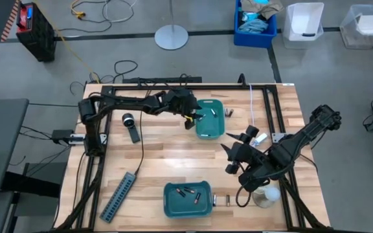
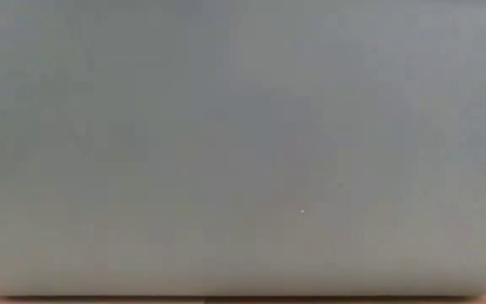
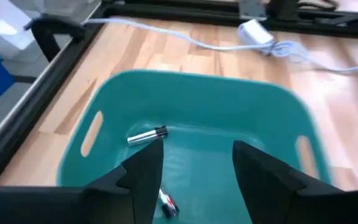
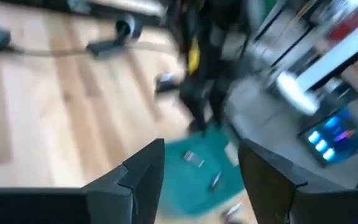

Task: Sort batteries
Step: Put the black battery into the blue bin

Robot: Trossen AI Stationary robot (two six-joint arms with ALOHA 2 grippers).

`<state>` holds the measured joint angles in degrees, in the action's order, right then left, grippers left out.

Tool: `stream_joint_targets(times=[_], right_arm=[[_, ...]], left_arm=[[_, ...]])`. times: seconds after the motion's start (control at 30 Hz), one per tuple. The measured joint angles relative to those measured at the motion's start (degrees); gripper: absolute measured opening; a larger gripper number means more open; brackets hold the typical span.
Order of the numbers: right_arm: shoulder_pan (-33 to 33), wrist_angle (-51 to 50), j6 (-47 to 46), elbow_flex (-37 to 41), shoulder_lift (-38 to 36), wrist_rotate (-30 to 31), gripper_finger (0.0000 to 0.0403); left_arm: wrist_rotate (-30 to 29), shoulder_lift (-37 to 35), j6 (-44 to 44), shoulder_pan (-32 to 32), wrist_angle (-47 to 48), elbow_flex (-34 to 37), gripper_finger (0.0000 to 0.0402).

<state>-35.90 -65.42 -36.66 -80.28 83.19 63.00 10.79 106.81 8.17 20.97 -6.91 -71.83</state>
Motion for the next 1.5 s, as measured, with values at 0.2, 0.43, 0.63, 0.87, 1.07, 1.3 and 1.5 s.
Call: stream_joint_targets(times=[0.2,0.43,0.63,0.87,1.07,1.3,1.5], right_arm=[[0.4,1.5,-8.4,7.9,0.0,-16.0,0.0221],[0.4,9.2,-14.1,14.7,0.0,-31.6,0.0221],[-0.5,11.3,-21.8,15.3,1.0,-36.2,0.0221],[-3.3,11.8,-34.6,15.3,4.5,-38.5,0.0221],[-5.3,15.5,-44.9,15.3,10.7,-42.9,0.0221],[-7.3,18.9,-53.6,12.1,17.7,-44.2,0.0221],[-8.1,14.6,-60.1,5.9,23.3,-45.0,0.0221]], left_arm=[[0.1,-10.2,0.4,0.4,-2.8,7.0,0.0173],[-2.3,-24.4,-3.1,0.6,-8.9,20.6,0.0169],[-3.0,-34.3,-7.2,-0.5,-11.0,29.6,0.0169],[-6.3,-42.9,-7.4,-5.1,-13.1,37.3,0.0168],[-6.6,-48.8,-7.4,-7.8,-13.4,40.5,0.0168],[-6.9,-52.7,-6.6,-8.3,-13.3,41.0,0.0168],[-6.9,-52.9,-5.5,-8.3,-13.1,41.0,0.0168]])
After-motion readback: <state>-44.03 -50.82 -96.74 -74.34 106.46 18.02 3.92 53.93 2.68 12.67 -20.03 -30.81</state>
